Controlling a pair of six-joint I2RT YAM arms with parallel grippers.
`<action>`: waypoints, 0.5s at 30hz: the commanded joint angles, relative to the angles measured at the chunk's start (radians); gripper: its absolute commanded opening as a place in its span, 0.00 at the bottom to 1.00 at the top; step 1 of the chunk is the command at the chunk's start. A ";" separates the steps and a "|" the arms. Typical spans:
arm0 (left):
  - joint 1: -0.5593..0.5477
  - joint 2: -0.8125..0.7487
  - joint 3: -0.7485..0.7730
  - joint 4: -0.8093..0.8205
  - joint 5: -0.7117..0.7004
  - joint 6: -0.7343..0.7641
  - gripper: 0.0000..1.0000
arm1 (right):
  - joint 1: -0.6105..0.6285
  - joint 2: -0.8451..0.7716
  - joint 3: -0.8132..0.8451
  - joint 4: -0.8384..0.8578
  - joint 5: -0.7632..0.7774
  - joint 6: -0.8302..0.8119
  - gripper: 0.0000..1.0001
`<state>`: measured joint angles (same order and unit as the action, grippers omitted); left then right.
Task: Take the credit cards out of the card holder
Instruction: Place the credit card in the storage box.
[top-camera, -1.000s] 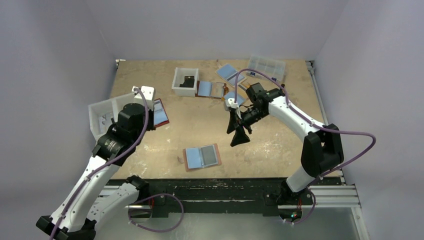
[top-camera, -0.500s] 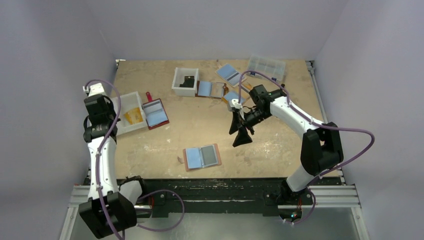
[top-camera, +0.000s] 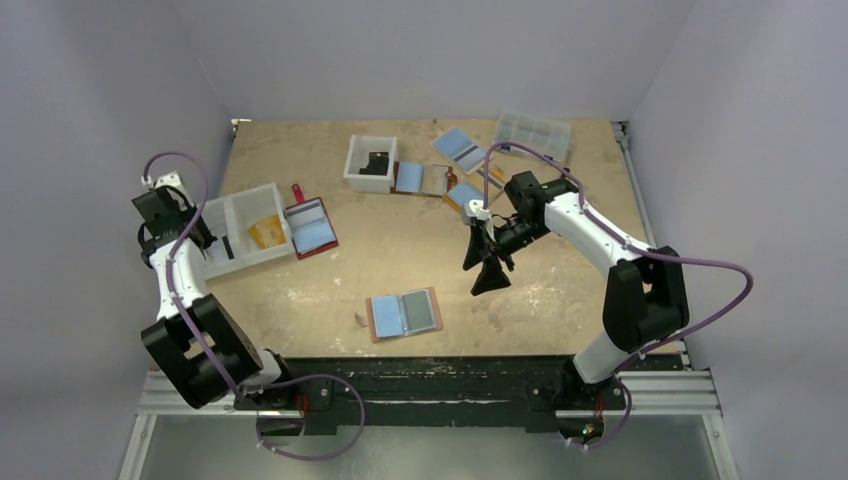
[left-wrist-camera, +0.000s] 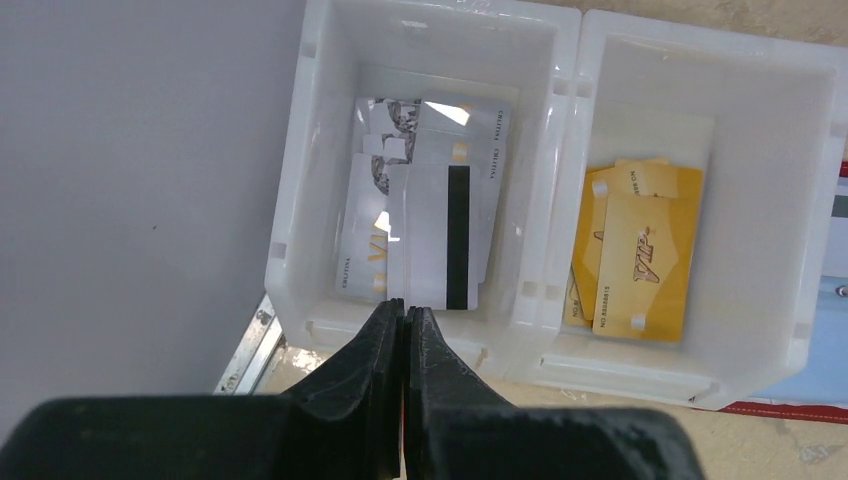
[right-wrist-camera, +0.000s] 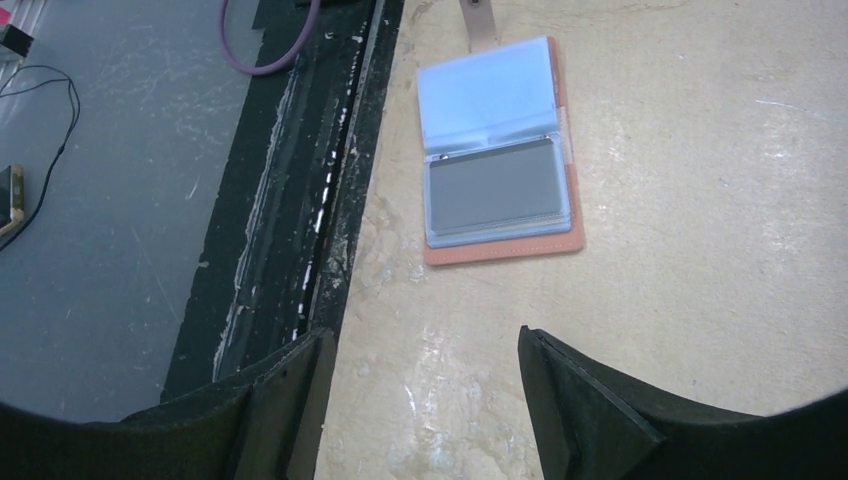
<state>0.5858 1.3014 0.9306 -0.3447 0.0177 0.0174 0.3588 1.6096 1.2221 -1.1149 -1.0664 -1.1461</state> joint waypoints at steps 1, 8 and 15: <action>0.030 0.047 0.069 0.054 0.164 0.054 0.00 | -0.001 -0.012 0.019 -0.057 -0.045 -0.065 0.75; 0.033 0.130 0.061 0.111 0.258 0.031 0.00 | -0.001 0.001 0.014 -0.066 -0.047 -0.078 0.75; 0.037 0.229 0.119 0.079 0.118 -0.101 0.20 | -0.001 0.010 0.014 -0.065 -0.041 -0.078 0.75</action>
<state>0.6140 1.4944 0.9672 -0.2817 0.2272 0.0170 0.3592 1.6154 1.2221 -1.1629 -1.0737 -1.1984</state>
